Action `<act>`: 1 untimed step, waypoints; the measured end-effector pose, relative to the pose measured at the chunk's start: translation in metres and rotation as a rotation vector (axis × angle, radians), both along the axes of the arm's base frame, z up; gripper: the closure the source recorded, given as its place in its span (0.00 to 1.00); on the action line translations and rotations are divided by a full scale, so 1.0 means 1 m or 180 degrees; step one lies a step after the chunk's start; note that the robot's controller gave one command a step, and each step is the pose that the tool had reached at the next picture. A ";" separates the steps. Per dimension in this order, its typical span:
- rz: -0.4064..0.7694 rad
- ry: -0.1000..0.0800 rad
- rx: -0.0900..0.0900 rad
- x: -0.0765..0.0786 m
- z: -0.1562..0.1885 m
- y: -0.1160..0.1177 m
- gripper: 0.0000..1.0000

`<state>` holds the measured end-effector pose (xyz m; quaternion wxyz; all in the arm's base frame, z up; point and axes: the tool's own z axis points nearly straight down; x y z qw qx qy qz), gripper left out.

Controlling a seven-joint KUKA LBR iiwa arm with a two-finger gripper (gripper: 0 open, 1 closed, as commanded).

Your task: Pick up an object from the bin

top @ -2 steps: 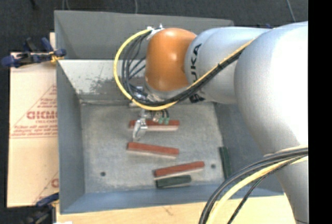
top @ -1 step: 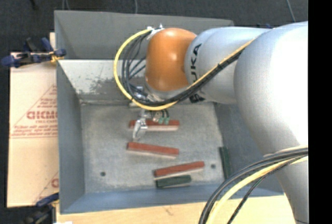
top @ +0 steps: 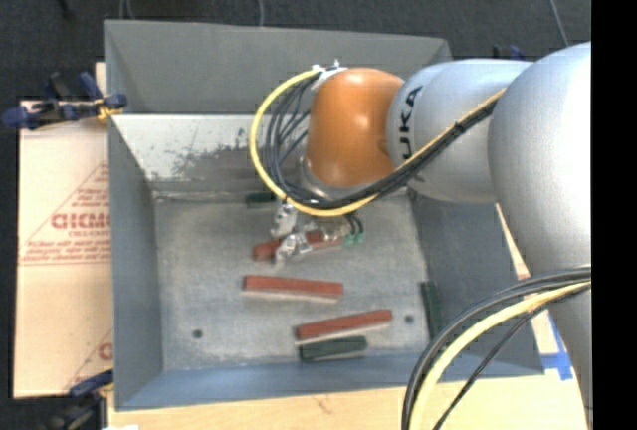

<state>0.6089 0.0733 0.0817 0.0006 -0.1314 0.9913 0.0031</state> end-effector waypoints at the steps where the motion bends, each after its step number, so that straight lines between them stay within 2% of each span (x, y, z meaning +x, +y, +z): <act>1: -0.0004 -0.0001 0.0000 0.000 0.000 0.000 1.00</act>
Offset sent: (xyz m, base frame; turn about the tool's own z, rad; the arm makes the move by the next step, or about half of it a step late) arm -0.0105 0.0105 0.1463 0.0087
